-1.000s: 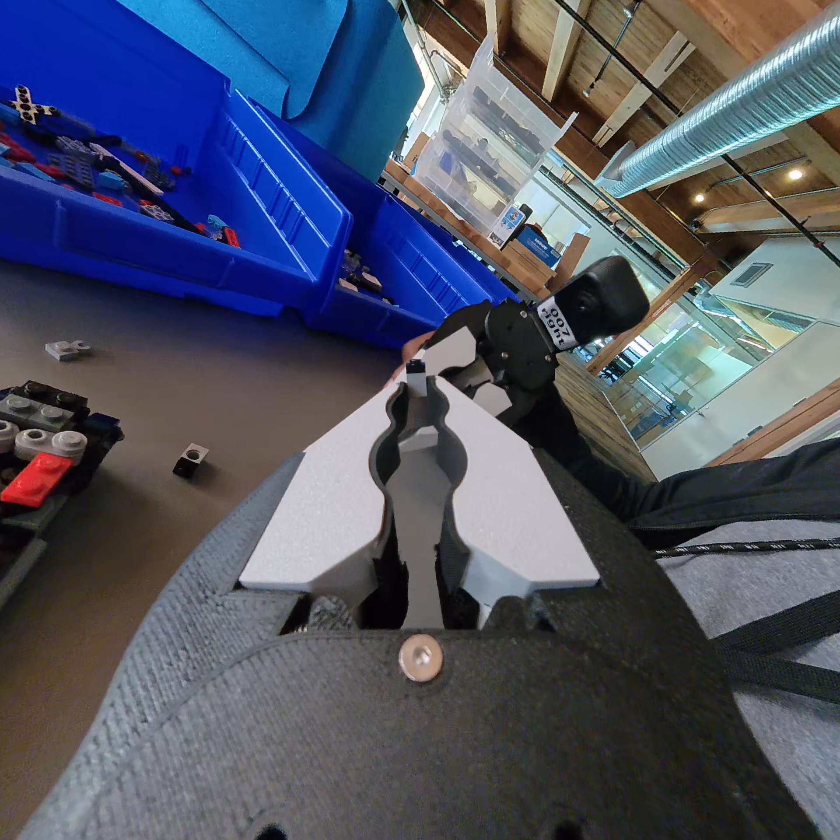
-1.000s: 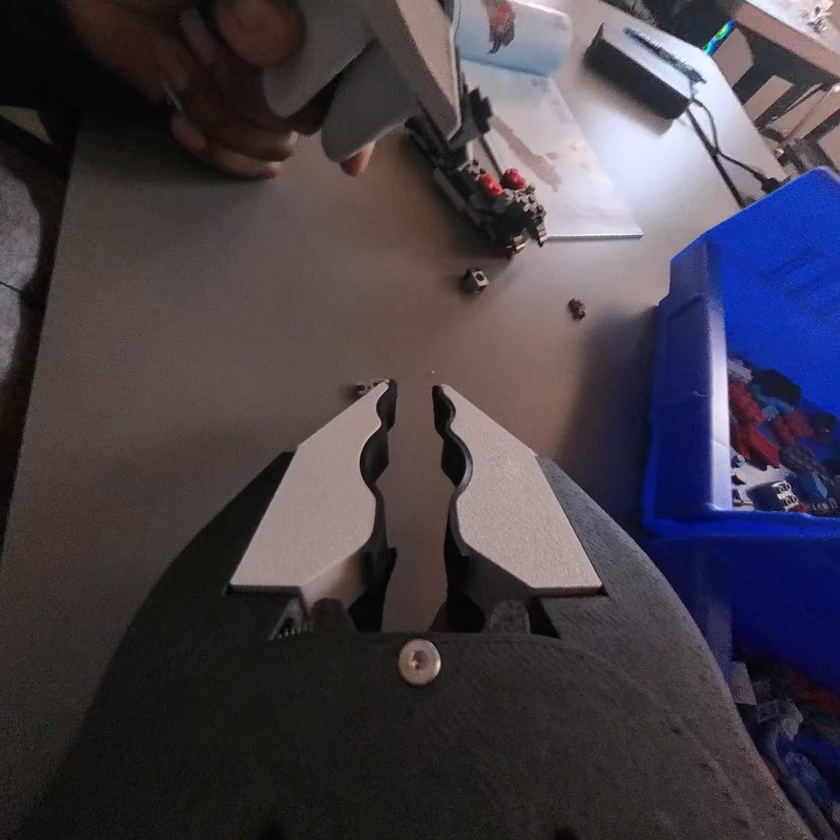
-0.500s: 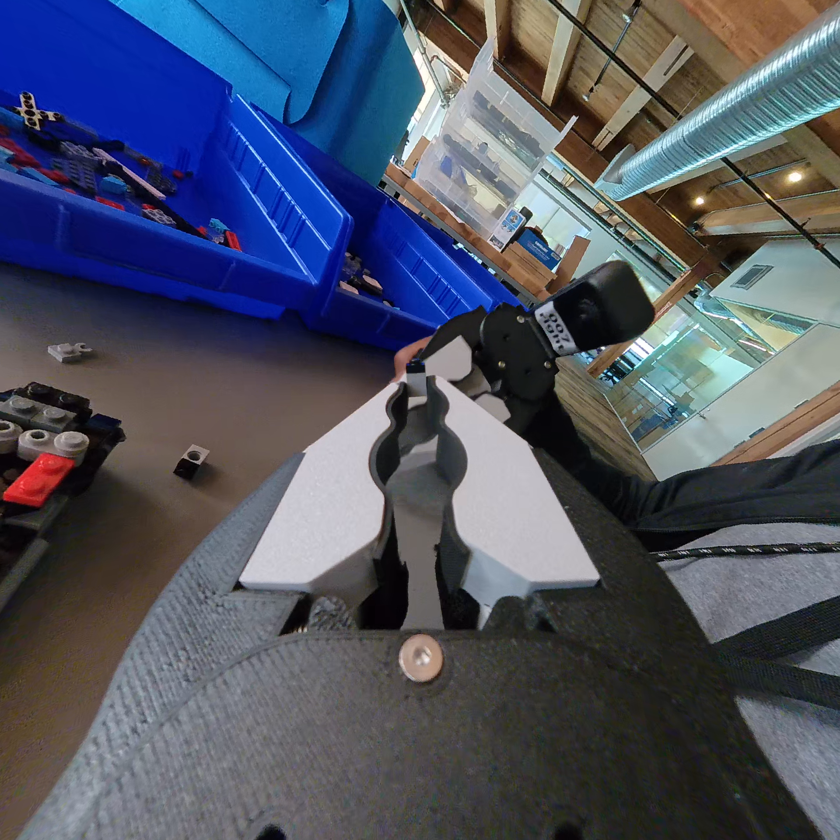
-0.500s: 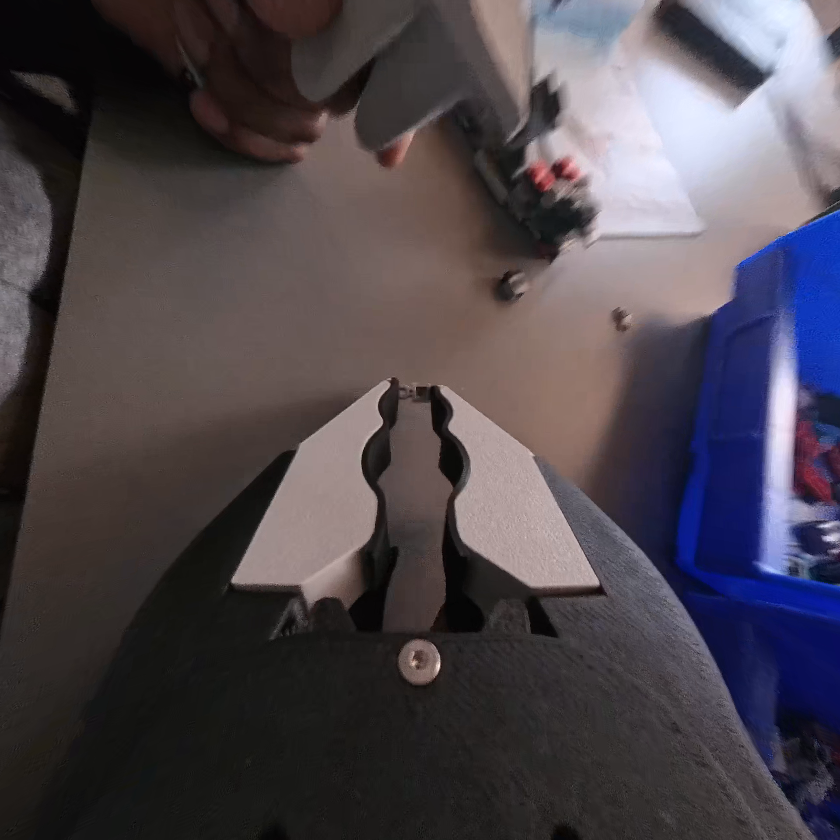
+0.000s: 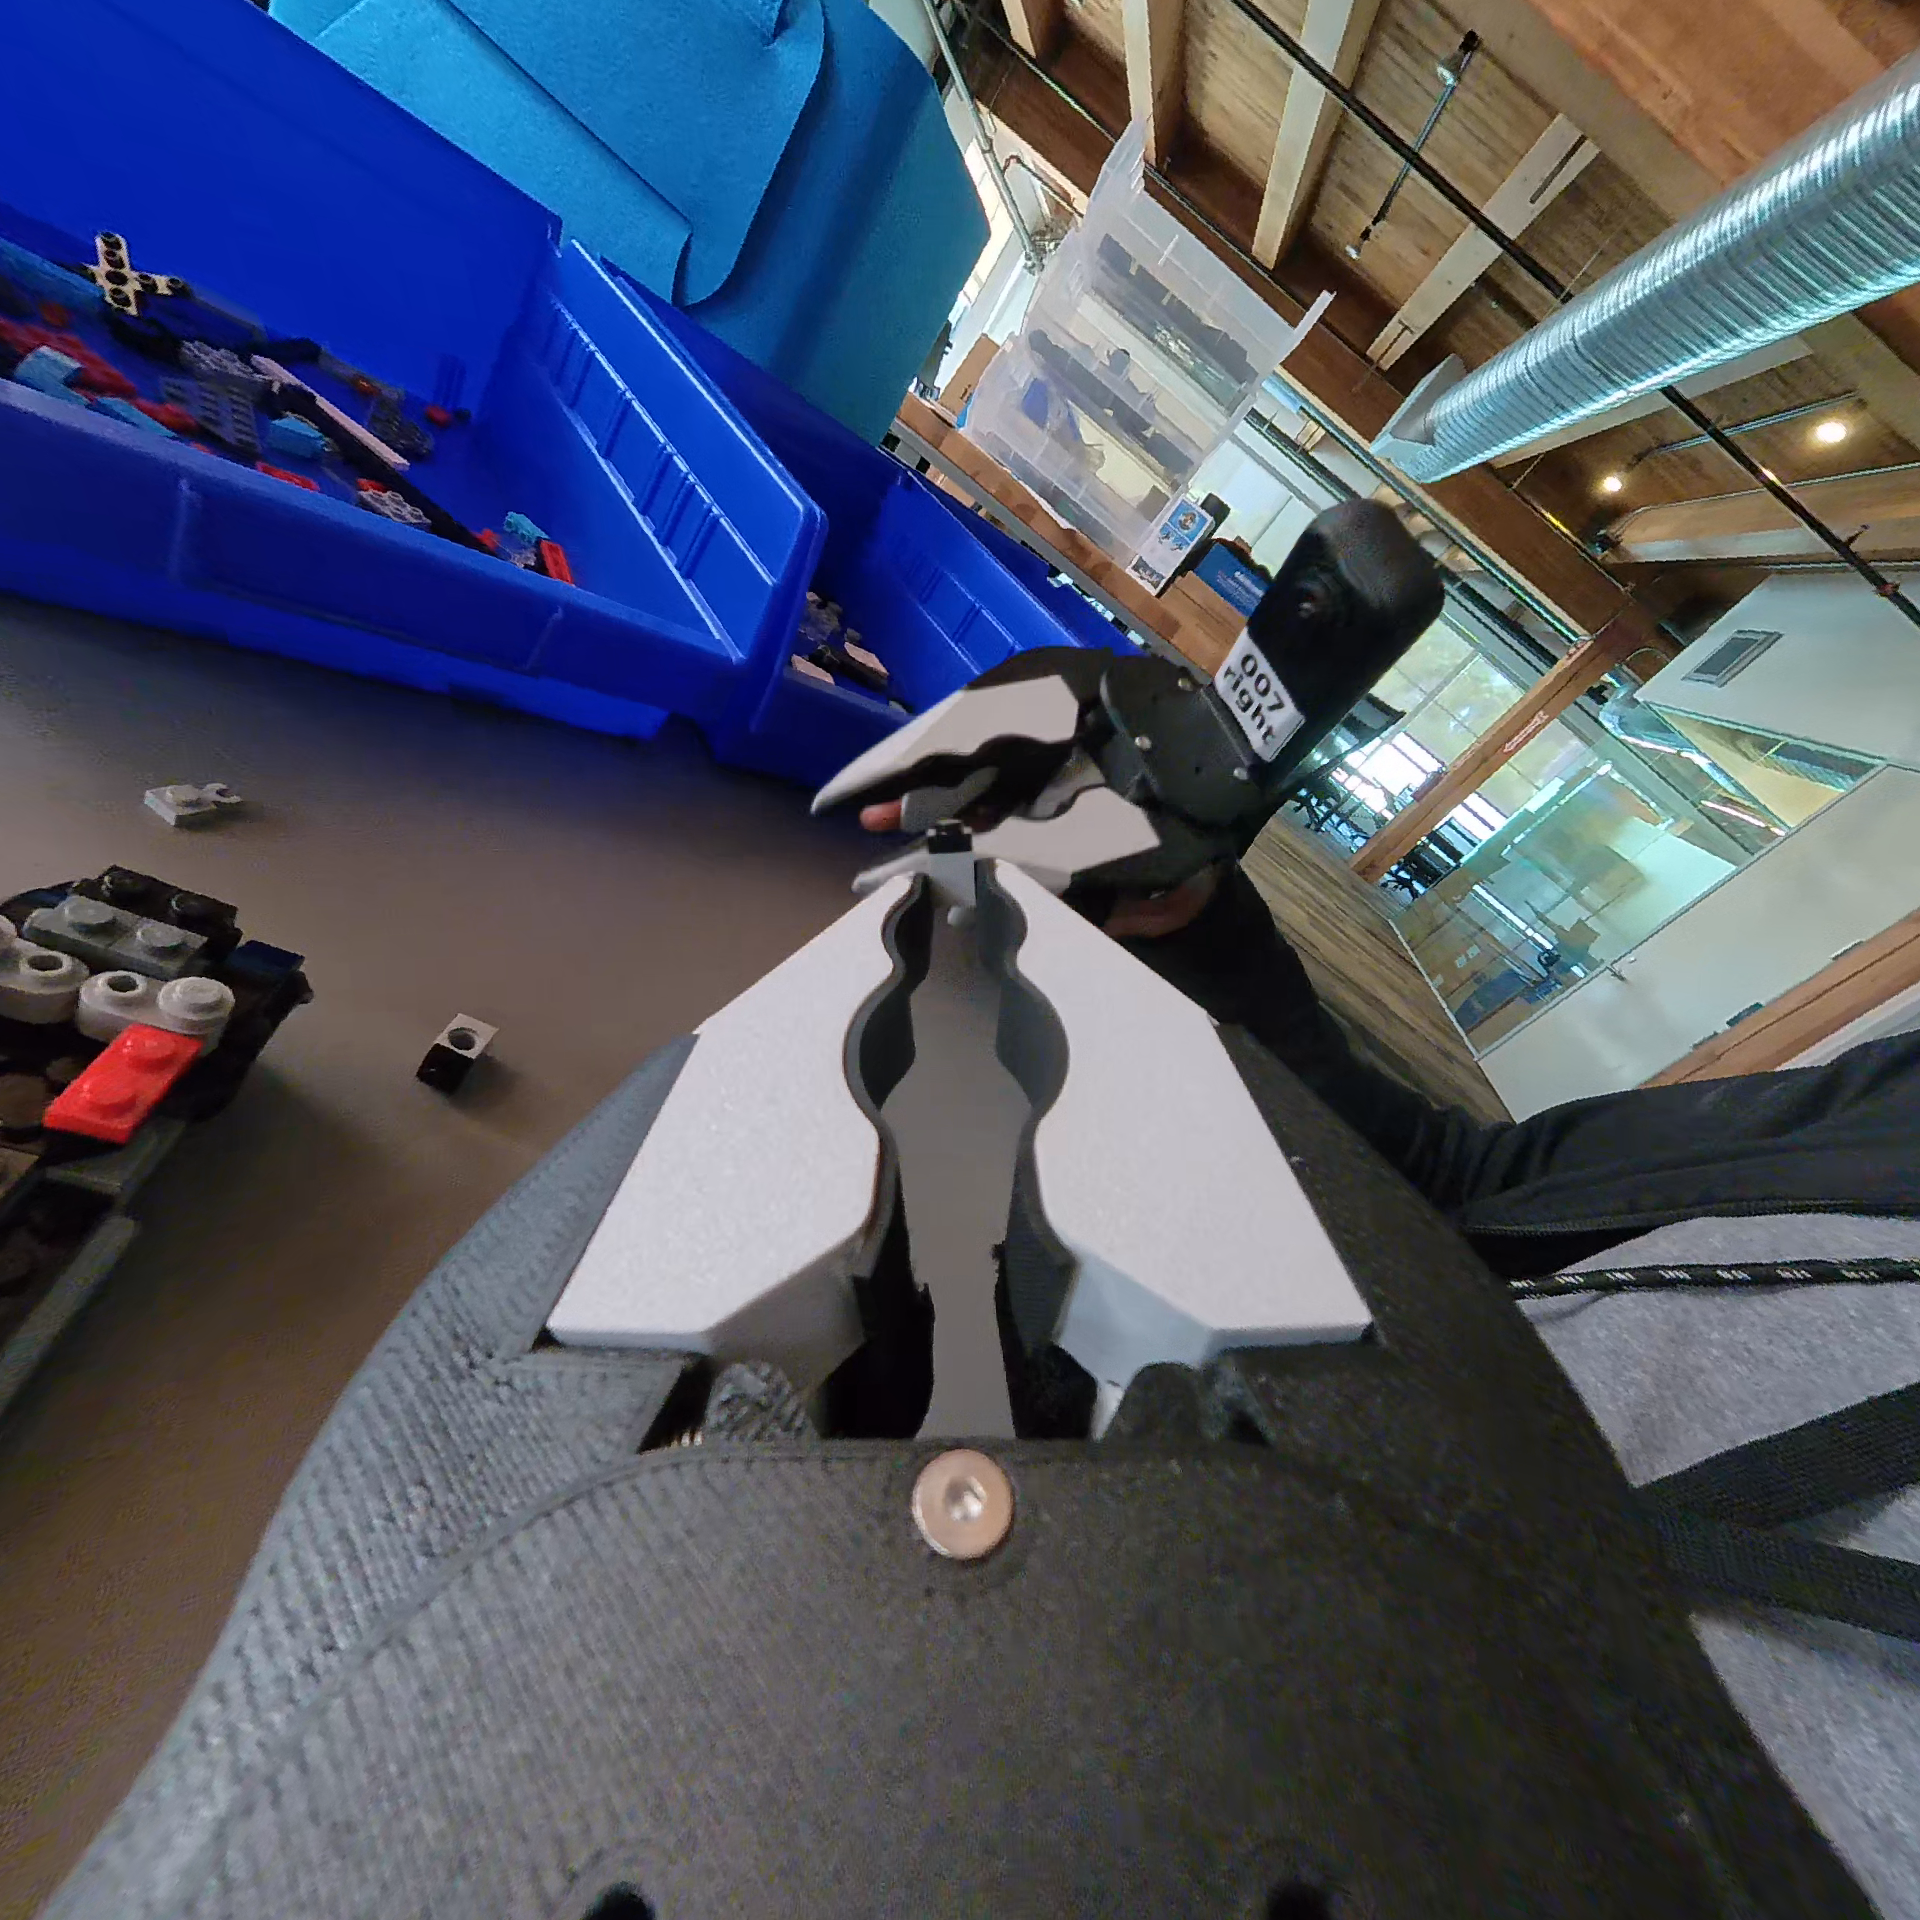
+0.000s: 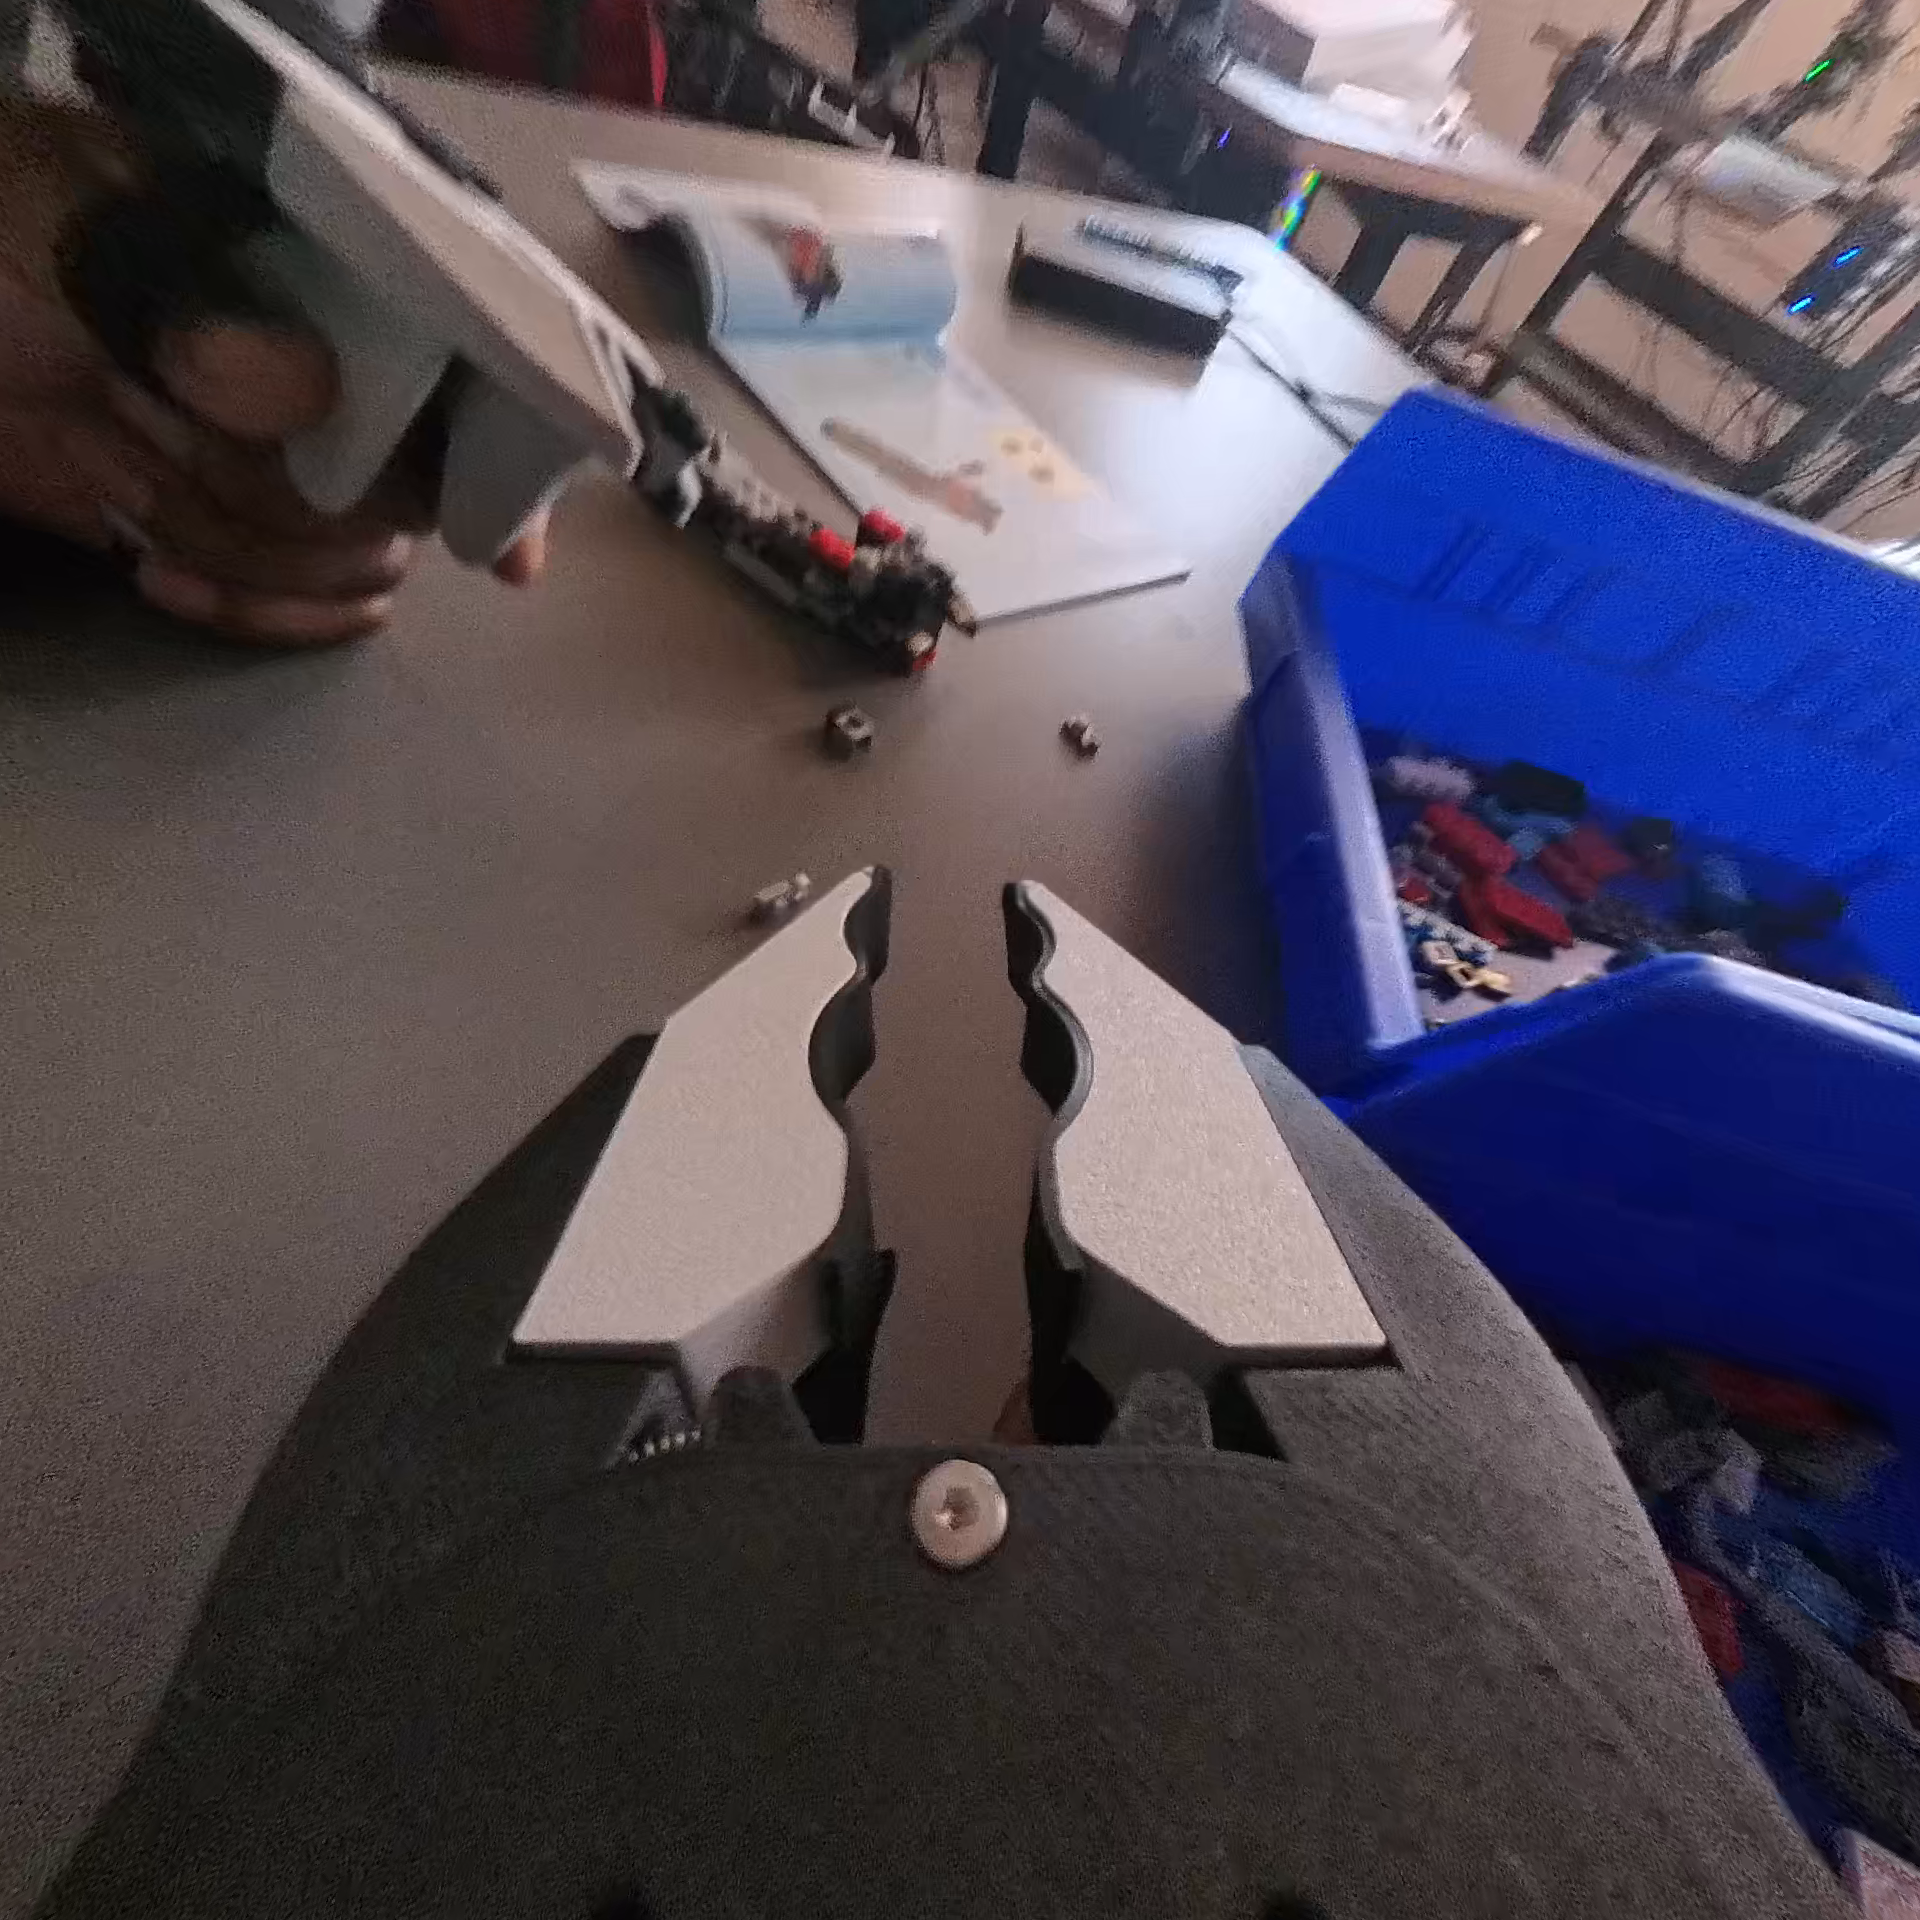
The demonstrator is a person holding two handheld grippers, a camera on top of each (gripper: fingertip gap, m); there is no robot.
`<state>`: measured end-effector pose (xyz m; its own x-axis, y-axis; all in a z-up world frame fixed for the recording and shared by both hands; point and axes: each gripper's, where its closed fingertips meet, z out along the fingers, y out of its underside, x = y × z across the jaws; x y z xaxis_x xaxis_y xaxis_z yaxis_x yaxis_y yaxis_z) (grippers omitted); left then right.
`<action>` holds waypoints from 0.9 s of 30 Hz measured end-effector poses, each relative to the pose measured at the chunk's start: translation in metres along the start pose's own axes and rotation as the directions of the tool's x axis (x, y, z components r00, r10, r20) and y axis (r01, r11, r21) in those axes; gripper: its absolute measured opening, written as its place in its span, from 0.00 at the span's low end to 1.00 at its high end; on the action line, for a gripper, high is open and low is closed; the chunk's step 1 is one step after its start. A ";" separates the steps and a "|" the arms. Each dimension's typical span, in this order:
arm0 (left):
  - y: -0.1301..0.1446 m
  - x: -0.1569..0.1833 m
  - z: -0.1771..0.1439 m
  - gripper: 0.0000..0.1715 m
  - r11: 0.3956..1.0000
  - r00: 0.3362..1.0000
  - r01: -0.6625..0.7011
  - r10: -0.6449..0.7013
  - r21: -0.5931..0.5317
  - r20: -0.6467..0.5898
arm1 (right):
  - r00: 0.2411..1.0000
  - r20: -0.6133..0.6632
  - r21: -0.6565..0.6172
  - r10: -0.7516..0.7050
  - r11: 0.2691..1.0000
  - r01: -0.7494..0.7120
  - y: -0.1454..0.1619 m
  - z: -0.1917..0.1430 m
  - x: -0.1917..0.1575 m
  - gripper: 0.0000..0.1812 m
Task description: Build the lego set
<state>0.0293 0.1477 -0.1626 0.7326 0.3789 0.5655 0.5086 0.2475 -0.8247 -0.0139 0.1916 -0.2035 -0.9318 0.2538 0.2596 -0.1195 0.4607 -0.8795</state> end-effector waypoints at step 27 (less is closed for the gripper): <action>-0.002 0.000 -0.001 0.05 1.000 1.000 0.007 -0.007 0.012 -0.001 | 0.982 0.097 -0.223 -0.161 0.958 0.179 0.015 0.052 -0.032 0.13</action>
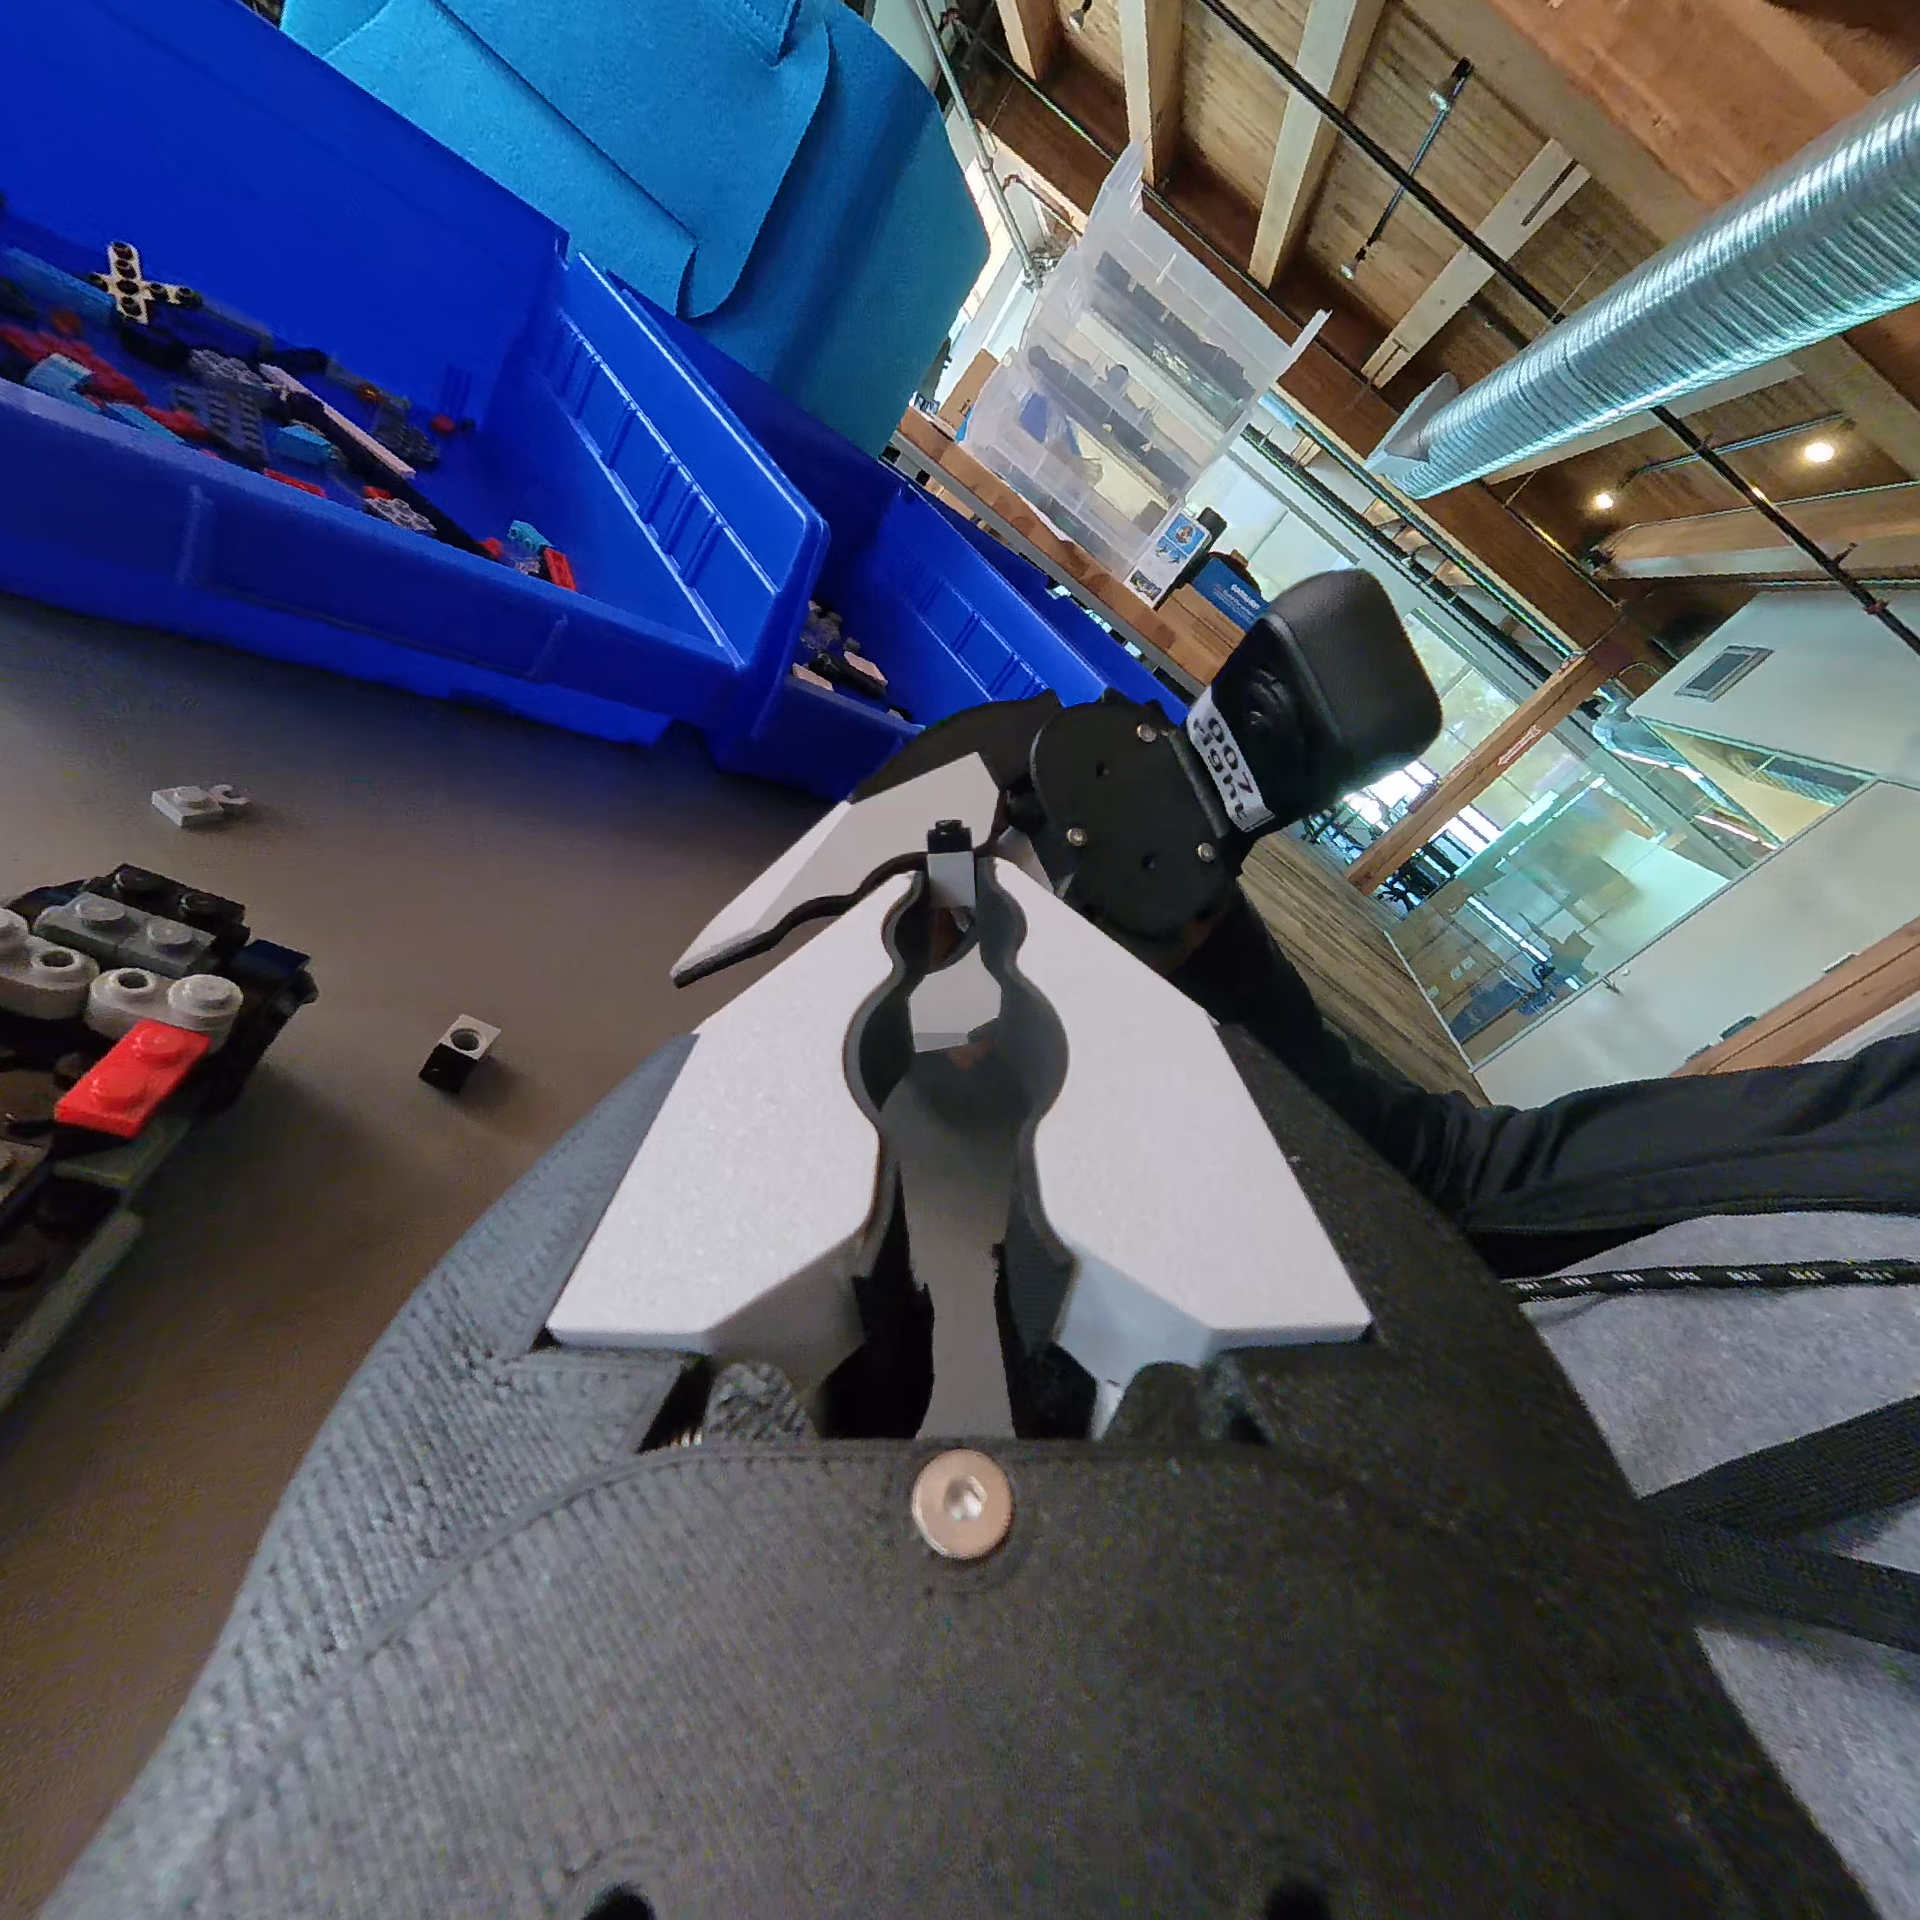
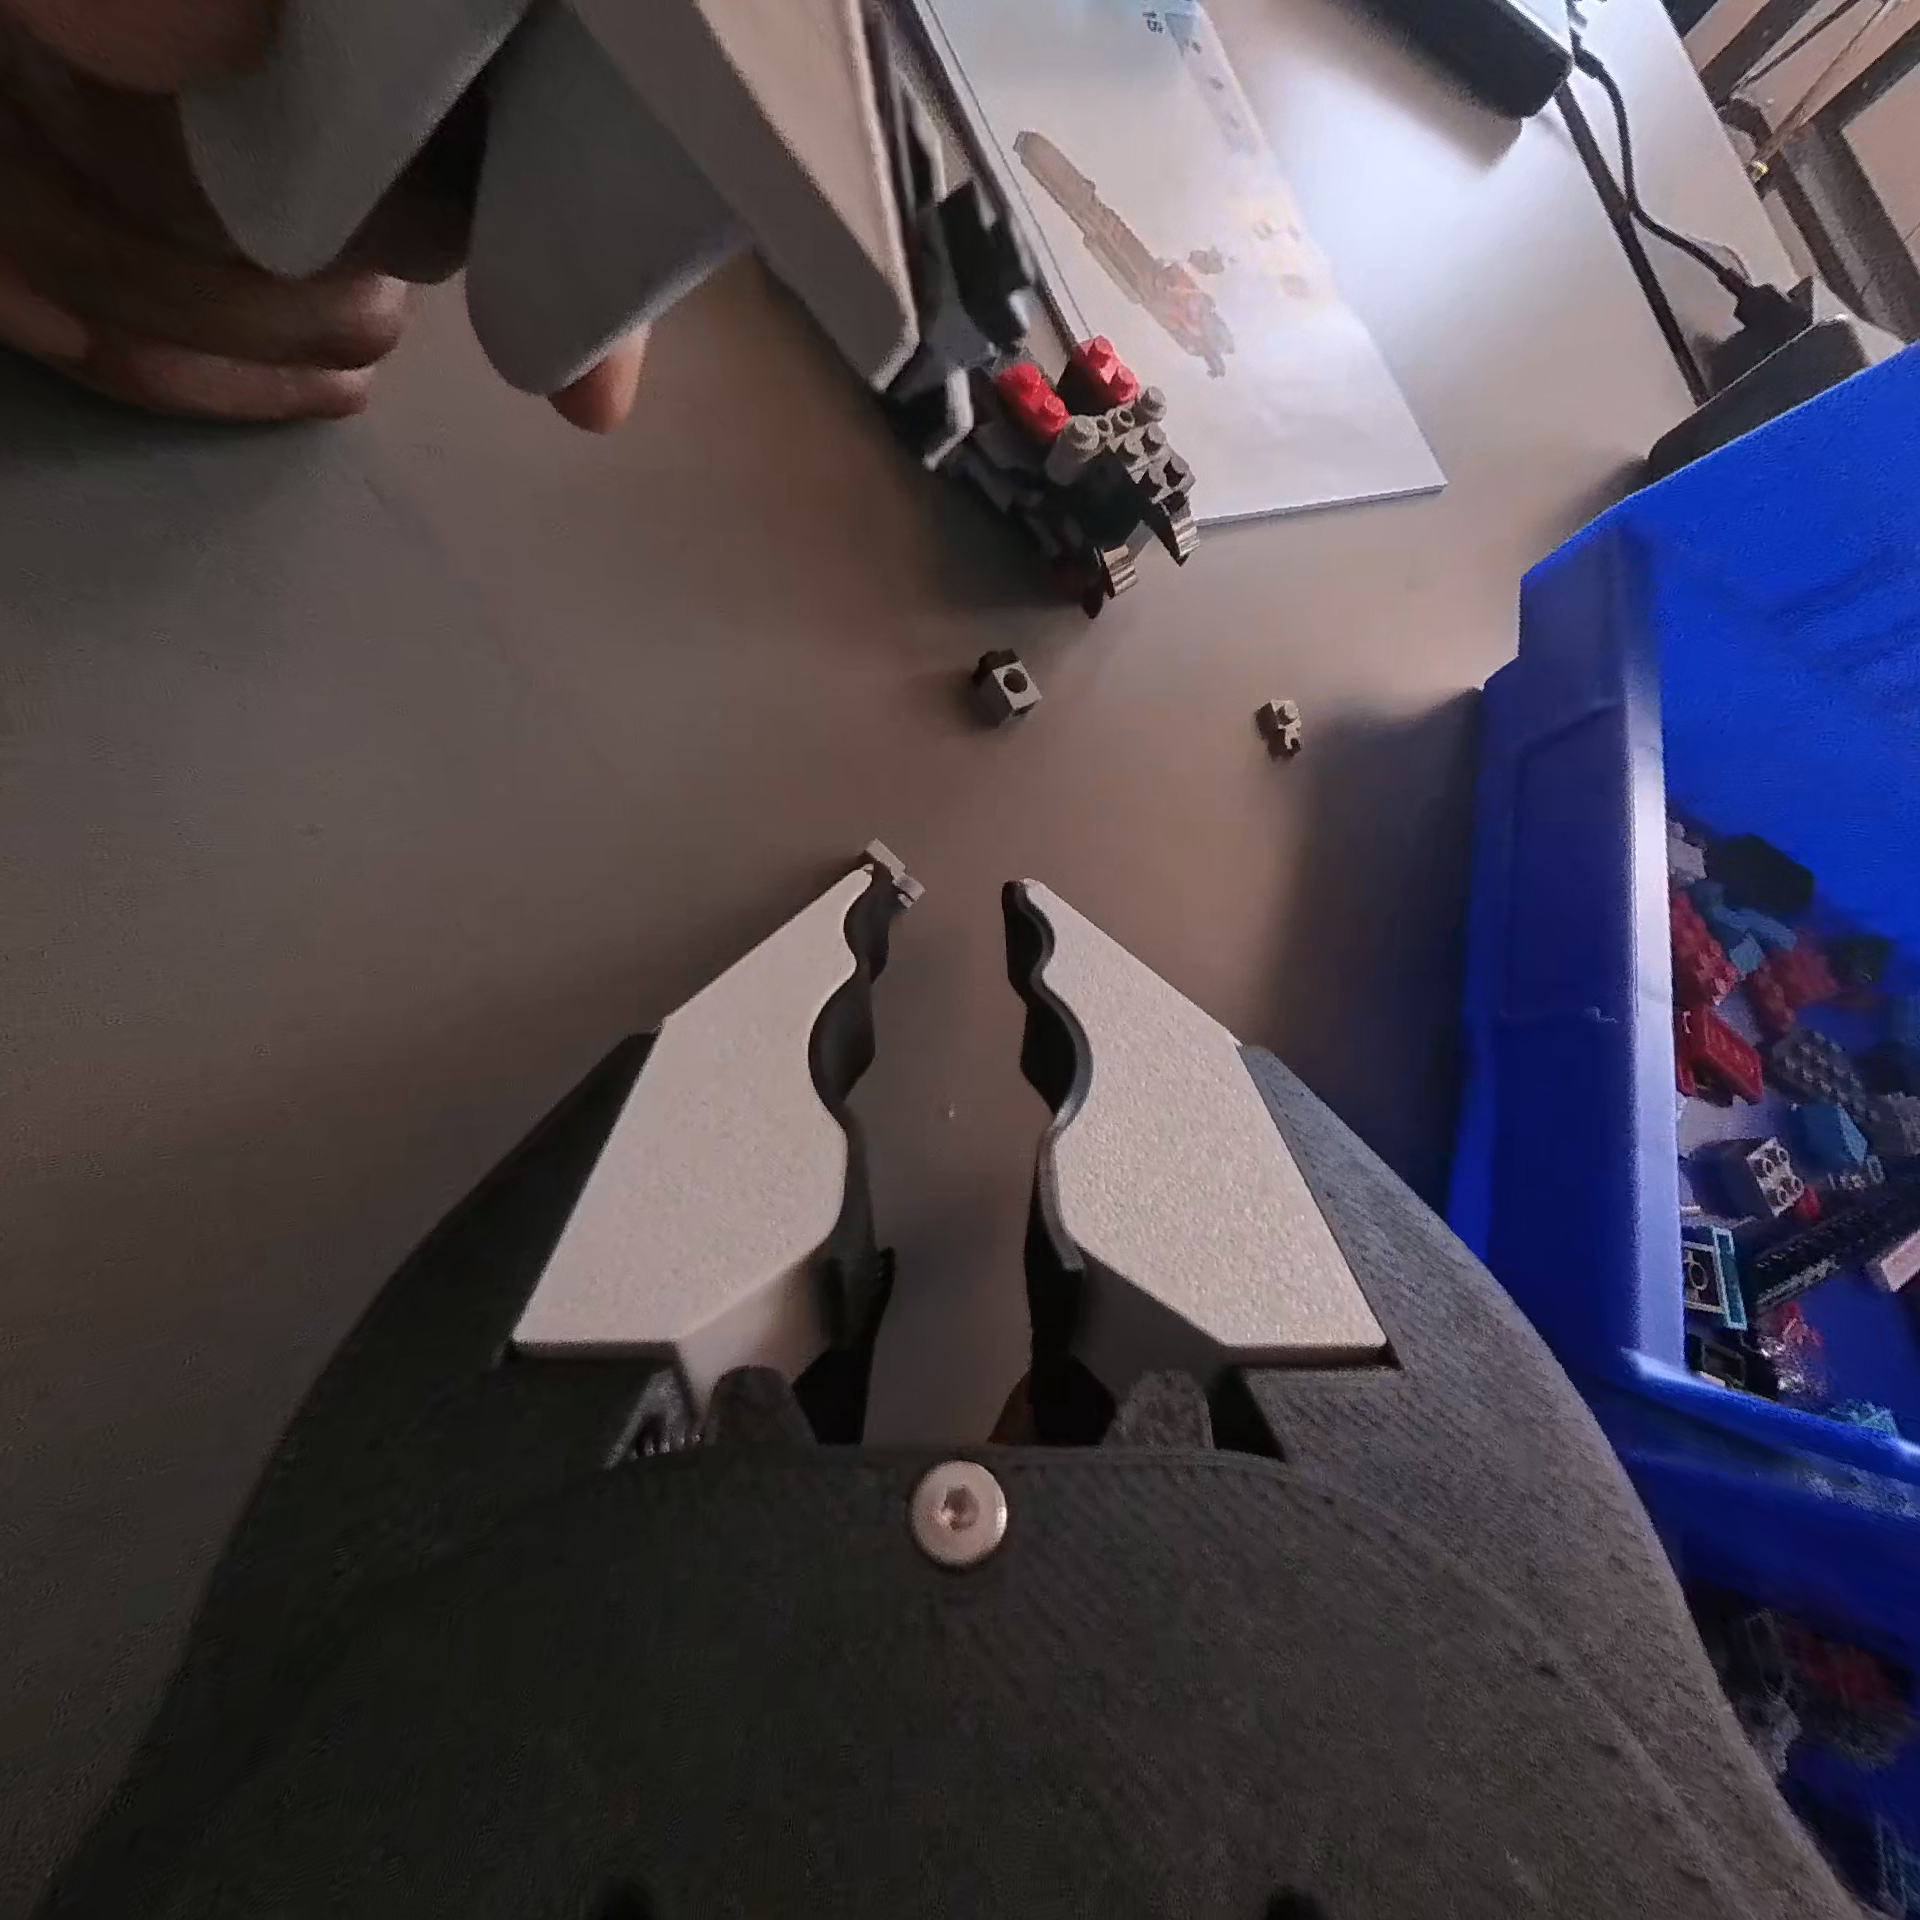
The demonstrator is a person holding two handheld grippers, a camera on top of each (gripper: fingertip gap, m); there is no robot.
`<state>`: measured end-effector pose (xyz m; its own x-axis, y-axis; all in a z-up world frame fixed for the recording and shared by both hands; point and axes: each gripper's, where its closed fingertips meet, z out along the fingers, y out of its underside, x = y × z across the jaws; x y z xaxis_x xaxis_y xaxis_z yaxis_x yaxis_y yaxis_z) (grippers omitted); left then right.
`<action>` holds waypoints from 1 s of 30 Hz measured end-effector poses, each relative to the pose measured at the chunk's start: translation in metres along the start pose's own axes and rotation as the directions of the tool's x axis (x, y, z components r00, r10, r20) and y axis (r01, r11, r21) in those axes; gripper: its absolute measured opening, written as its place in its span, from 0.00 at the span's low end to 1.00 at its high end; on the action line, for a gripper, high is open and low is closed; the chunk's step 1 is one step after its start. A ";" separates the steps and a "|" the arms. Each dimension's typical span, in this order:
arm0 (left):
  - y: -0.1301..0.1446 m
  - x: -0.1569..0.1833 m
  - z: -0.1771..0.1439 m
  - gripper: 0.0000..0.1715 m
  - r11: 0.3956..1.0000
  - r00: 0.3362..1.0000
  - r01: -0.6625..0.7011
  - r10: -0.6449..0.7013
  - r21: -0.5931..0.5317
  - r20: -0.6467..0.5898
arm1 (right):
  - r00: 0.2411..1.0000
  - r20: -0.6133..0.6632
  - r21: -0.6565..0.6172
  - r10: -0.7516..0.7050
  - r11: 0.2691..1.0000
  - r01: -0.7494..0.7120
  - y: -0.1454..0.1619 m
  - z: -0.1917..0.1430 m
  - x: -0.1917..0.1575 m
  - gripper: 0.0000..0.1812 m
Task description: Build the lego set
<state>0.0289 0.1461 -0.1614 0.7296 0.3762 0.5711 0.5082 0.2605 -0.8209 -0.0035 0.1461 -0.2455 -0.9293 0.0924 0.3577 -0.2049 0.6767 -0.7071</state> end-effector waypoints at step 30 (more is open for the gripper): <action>-0.005 -0.002 -0.003 0.05 0.999 1.000 0.022 -0.022 0.035 0.006 | 0.962 0.100 0.004 0.253 0.967 -0.255 -0.006 0.010 0.016 0.11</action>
